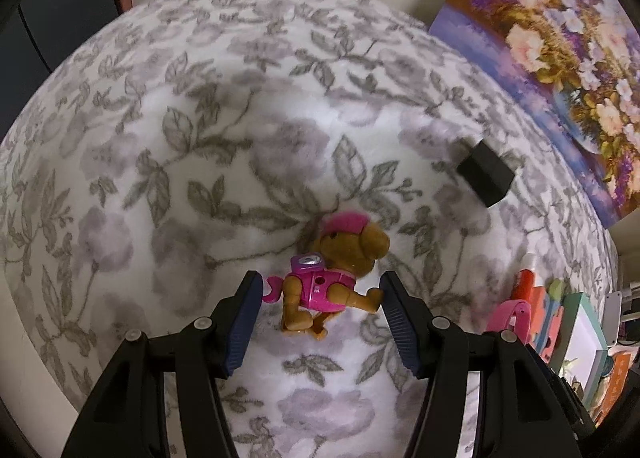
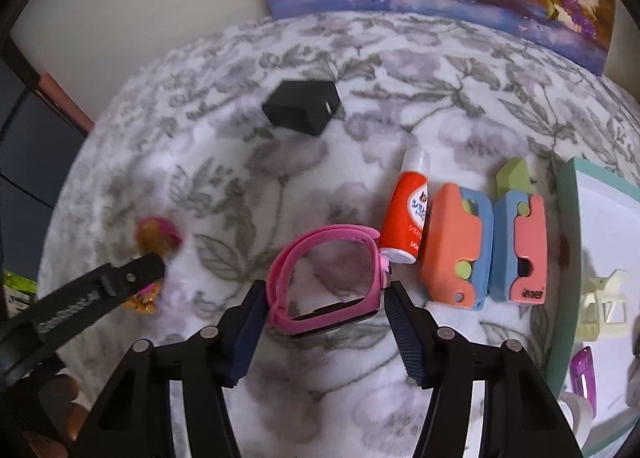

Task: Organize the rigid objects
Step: 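Carry the dog figure with the left tool while the right tool carries the watch band into the tray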

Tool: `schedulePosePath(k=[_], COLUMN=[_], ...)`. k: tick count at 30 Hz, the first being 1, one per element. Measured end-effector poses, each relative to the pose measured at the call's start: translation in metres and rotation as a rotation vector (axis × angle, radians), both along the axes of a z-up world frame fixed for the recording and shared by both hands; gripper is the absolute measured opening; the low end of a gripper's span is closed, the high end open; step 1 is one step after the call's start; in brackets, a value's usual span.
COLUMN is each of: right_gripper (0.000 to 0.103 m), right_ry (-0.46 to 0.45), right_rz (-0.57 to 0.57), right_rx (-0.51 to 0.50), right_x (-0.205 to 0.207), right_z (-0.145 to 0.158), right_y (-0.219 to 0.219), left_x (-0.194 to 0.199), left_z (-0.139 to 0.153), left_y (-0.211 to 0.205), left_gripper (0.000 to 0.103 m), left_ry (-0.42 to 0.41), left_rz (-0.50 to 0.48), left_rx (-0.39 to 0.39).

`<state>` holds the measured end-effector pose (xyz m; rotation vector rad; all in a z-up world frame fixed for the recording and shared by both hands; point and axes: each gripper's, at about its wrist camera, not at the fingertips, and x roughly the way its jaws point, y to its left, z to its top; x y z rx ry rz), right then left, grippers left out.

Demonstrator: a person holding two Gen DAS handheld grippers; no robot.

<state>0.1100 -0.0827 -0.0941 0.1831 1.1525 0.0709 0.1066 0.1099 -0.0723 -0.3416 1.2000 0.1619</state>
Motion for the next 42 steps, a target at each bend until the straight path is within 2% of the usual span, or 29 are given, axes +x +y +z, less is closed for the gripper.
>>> schedulePosePath(k=[8,12,18,23,29,36,42], right_gripper=[0.063,0.063,0.063,0.063,0.063,0.063,0.064], right_ry=[-0.060,-0.087,-0.127,-0.115,-0.094,-0.073,-0.056], right_rz=[-0.059,-0.129,-0.246,-0.341,-0.465,-0.540,-0.585], right_rx=[0.038,0.026,-0.026,-0.037,-0.065,-0.054,-0.060], right_x=[-0.017,-0.032,-0.050,-0.062,-0.079,-0.088,-0.098], right_z=[0.034,0.051,0.068,0.066,0.059,0.051,0.042], right_y=[-0.024,-0.054,-0.113,-0.165,-0.229,-0.280,-0.311], left_x=[-0.013,-0.022,-0.034,-0.041,-0.044,-0.046,-0.052], left_z=[0.032,0.047,0.060,0.066,0.067,0.062,0.049], left_y=[-0.027,-0.054,-0.115,-0.171,-0.254,-0.325,-0.352], left_gripper=[0.062,0.062,0.062,0.062,0.062,0.062,0.062], left_ry=[-0.082,-0.114,-0.139,-0.151,-0.151,-0.170,-0.186], left_rz=[-0.049,-0.107,-0.230,-0.347,-0.530,-0.651,-0.713], left_rx=[0.024,0.026,0.026,0.027,0.082,0.078,0.069])
